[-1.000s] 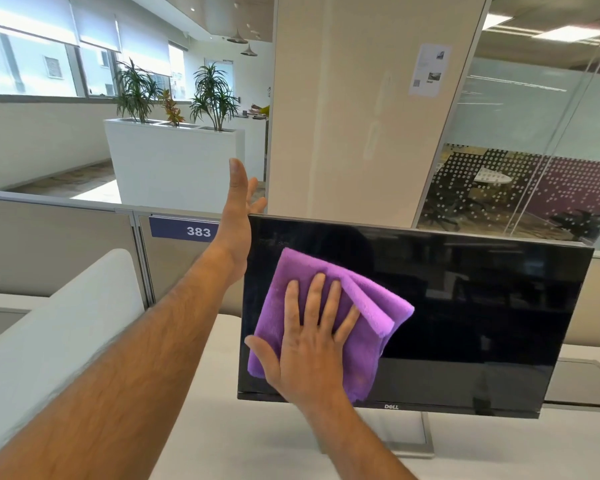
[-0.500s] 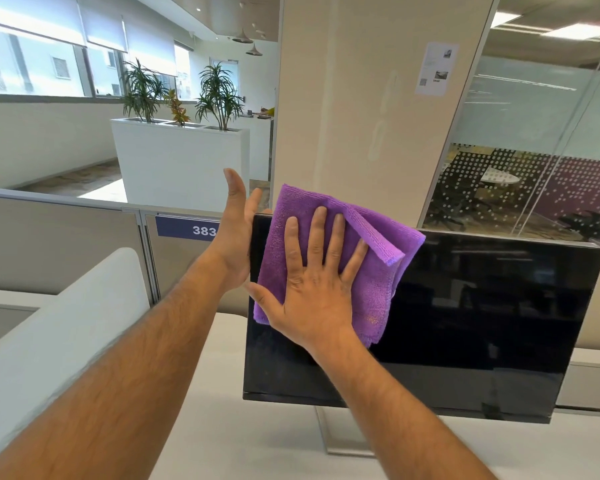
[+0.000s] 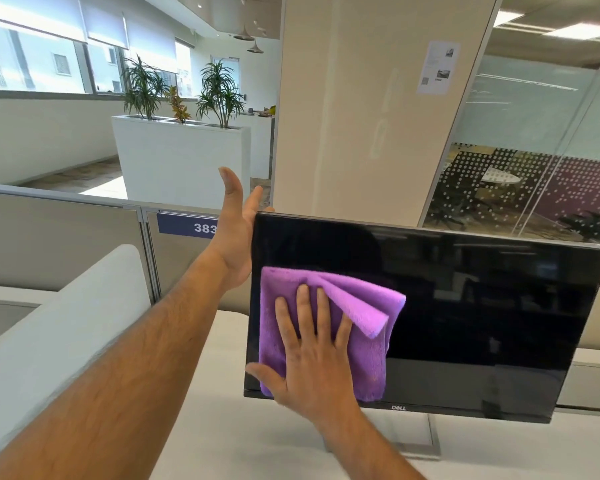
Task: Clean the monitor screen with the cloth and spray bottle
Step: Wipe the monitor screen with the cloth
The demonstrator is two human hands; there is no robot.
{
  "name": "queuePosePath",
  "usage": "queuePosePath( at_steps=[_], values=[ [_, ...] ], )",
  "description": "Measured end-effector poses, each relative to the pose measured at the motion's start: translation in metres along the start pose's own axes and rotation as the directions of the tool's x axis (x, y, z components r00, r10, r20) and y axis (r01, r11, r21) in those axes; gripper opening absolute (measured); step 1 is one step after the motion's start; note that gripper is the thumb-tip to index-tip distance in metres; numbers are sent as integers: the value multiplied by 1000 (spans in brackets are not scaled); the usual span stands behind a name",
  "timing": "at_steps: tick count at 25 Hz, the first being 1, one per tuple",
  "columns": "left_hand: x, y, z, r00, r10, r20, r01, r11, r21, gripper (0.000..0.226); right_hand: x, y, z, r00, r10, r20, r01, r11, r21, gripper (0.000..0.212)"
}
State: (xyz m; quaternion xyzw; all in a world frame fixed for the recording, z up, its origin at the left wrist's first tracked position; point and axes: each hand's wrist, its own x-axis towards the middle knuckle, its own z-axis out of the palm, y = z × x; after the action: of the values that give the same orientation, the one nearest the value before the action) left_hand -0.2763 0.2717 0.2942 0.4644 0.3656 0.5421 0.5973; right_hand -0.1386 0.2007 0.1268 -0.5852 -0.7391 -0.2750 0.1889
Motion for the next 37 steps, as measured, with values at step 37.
queuePosePath(
  at_steps=[37],
  values=[
    [0,1,-8,987,-75,139,82,996,-46,113,60,49,-32,811,-584,18,584,810,-52,97]
  ],
)
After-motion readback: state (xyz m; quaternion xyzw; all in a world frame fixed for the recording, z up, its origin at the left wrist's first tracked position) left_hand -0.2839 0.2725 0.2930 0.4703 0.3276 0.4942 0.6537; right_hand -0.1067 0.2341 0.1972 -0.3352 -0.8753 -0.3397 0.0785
